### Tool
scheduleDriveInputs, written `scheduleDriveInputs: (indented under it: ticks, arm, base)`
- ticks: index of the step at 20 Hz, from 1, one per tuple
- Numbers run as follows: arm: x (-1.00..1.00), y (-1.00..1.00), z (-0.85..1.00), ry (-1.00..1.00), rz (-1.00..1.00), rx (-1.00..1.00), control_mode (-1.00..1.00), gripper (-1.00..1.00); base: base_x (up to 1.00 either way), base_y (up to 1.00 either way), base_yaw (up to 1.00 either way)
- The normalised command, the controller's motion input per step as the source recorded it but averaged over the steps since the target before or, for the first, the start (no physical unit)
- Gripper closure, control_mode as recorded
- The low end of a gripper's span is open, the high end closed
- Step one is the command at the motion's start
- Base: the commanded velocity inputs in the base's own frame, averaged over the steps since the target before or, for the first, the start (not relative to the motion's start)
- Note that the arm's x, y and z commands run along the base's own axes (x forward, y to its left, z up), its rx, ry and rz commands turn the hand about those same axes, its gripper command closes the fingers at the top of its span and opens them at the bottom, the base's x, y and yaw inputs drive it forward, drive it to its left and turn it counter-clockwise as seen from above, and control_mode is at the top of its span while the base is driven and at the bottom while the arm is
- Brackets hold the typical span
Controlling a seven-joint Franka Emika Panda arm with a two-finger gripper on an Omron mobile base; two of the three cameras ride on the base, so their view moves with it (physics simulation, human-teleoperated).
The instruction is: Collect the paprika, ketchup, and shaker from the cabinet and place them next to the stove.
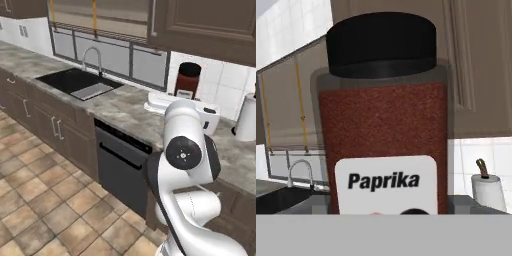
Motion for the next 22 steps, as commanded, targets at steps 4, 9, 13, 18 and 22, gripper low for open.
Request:
scheduleDriveInputs:
  ticks: [4,9,13,18,22]
  arm:
    - [0.0,0.0,0.0,0.0,0.0,0.0,1.0,1.0]
    - [0.0,0.0,0.0,0.0,0.0,0.0,1.0,1.0]
    - [0.0,0.0,0.0,0.0,0.0,0.0,1.0,1.0]
    - [0.0,0.0,0.0,0.0,0.0,0.0,1.0,1.0]
    - [0.0,0.0,0.0,0.0,0.0,0.0,1.0,1.0]
  base:
    - [0.08,0.6,0.54]
    - [0.29,0.6,0.49]
    - [0.53,0.56,0.44]
    - [0.83,0.48,0.37]
    - [0.79,0.5,0.38]
